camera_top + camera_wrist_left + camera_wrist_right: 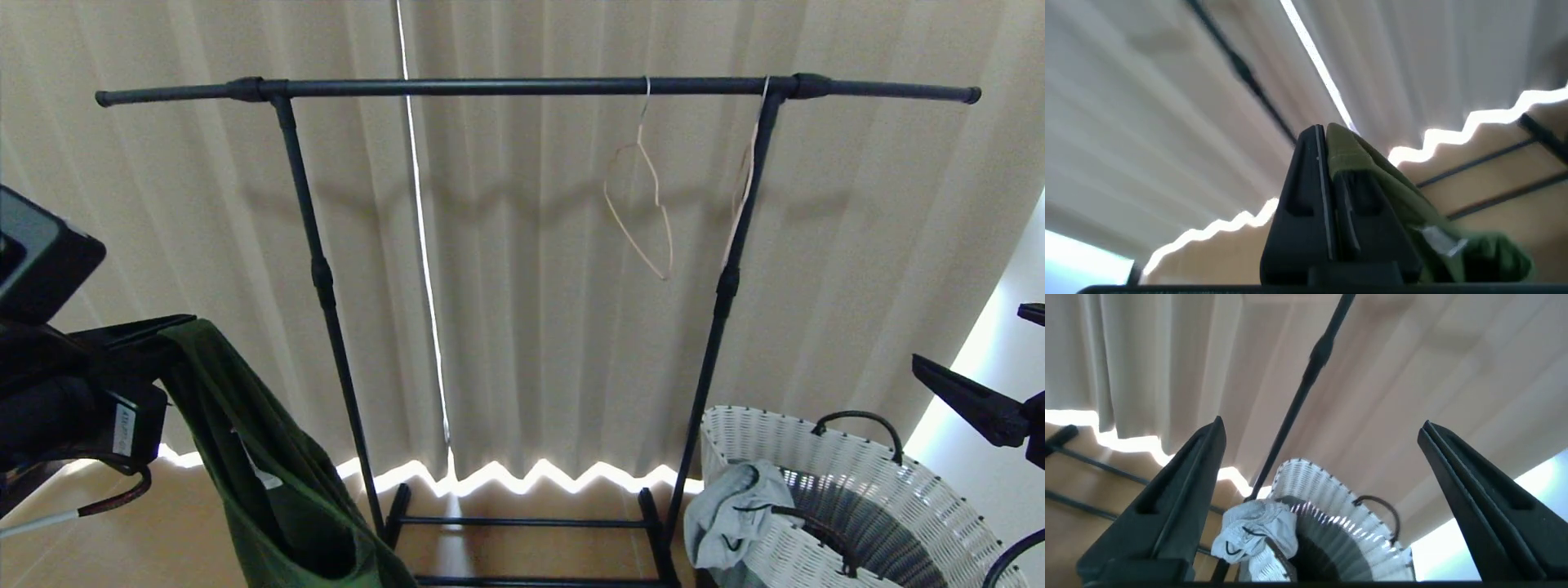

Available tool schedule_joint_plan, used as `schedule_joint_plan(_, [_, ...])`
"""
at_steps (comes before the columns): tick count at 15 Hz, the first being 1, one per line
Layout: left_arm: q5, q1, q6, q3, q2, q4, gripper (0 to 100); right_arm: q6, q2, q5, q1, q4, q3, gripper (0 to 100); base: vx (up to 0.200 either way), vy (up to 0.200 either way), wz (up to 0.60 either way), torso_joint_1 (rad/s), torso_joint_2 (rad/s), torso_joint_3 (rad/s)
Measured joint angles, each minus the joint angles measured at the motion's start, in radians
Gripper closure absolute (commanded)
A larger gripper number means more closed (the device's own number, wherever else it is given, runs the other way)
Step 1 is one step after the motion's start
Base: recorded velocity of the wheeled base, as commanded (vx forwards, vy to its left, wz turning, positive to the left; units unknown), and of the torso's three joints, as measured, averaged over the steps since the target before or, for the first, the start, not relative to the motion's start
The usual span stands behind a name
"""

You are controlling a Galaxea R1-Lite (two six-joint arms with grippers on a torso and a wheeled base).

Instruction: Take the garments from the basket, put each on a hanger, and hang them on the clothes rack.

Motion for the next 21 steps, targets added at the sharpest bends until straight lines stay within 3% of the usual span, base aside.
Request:
schedule_joint_plan(11, [0.000, 0.003, 0.010, 0.032, 0.001, -0.003, 100, -0.001, 0.000, -0.001, -0.003, 0.000, 0.013, 0, 0.000, 0.000, 0.00, 0.262, -0.48, -0.259])
schedule_joint_plan(15, [-0.001, 0.001, 0.010, 0.027, -0.001, -0.022, 100, -0.003, -0.004, -0.014, -0.023, 0.010, 0.007, 0, 0.000, 0.000, 0.00, 0.063, -0.13, -0.062])
schedule_joint_plan(18, [-0.001, 0.001, 0.010, 0.049, 0.001, -0.099, 100, 0.000, 0.003, -0.103, -0.025, 0.053, -0.039, 0, 0.000, 0.000, 0.00, 0.000, 0.00, 0.000])
schedule_joint_plan(21, [-0.001, 0.001, 0.012, 0.065, 0.003, -0.100, 100, 0.010, 0.024, -0.150, -0.025, 0.066, -0.064, 0, 0.000, 0.000, 0.00, 0.000, 0.00, 0.000])
